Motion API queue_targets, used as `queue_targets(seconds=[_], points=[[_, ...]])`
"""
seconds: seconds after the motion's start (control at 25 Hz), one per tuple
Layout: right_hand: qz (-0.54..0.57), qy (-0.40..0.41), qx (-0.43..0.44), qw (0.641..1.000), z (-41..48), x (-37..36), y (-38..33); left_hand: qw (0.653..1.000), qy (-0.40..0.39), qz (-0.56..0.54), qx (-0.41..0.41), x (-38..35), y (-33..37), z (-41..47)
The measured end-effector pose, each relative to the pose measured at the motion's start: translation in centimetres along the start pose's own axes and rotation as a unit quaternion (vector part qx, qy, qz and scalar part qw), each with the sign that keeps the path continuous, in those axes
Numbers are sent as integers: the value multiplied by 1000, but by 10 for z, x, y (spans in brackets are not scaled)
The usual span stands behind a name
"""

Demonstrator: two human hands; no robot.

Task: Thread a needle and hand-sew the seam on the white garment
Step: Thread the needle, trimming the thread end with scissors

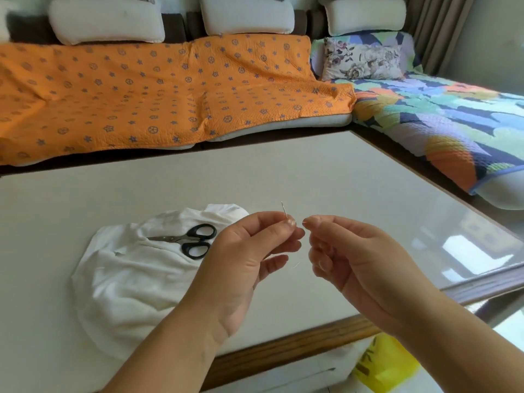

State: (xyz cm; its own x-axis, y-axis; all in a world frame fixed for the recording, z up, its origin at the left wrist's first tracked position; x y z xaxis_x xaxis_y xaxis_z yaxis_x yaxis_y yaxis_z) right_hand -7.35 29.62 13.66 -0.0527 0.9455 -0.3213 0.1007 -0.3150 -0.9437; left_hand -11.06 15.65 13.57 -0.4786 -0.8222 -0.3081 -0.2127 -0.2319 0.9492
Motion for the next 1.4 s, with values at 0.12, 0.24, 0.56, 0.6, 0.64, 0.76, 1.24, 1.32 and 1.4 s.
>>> queue_targets(seconds=[0.12,0.24,0.56,0.6,0.64,0.76,1.24,1.32,1.4], points=[[-1,-9,12,1000,-12,-9,-7,1000,8,-3,-10,-7,10,-15],[-15,-2,17,1000,-20,-19,-16,1000,3,18,-16,-10,17,-28],[-49,43,72,995,-35,-22,-31,997,-66,32,-22,-19,21,-23],[-62,54,81,993,-35,-18,-30,997,-73,35,-19,-22,18,-18],[-74,68,91,991,-34,-12,-29,996,-80,38,-15,-24,14,-12],[-105,115,117,981,-30,4,-19,994,-98,50,-2,-27,-4,1],[-91,127,125,980,1,28,7,994,-101,46,15,-14,-36,31],[-101,138,137,976,4,26,9,993,-103,51,13,-9,-38,31],[-113,149,149,971,6,25,9,994,-98,49,9,-5,-39,32]])
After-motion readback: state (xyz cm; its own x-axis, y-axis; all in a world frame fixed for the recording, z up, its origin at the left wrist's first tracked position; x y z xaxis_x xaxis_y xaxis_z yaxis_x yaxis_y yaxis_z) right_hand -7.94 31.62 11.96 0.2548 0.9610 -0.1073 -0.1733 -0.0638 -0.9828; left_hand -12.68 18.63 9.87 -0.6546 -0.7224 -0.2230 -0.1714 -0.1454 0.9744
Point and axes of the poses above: each hand's wrist, its own z-axis towards the middle knuckle, its own x-axis out of the back of the hand, y = z × x, the point moved 4 cm from there along z, towards the middle knuckle, and after that the axes turned 9 degrees about -y, right-handed, at the moved point
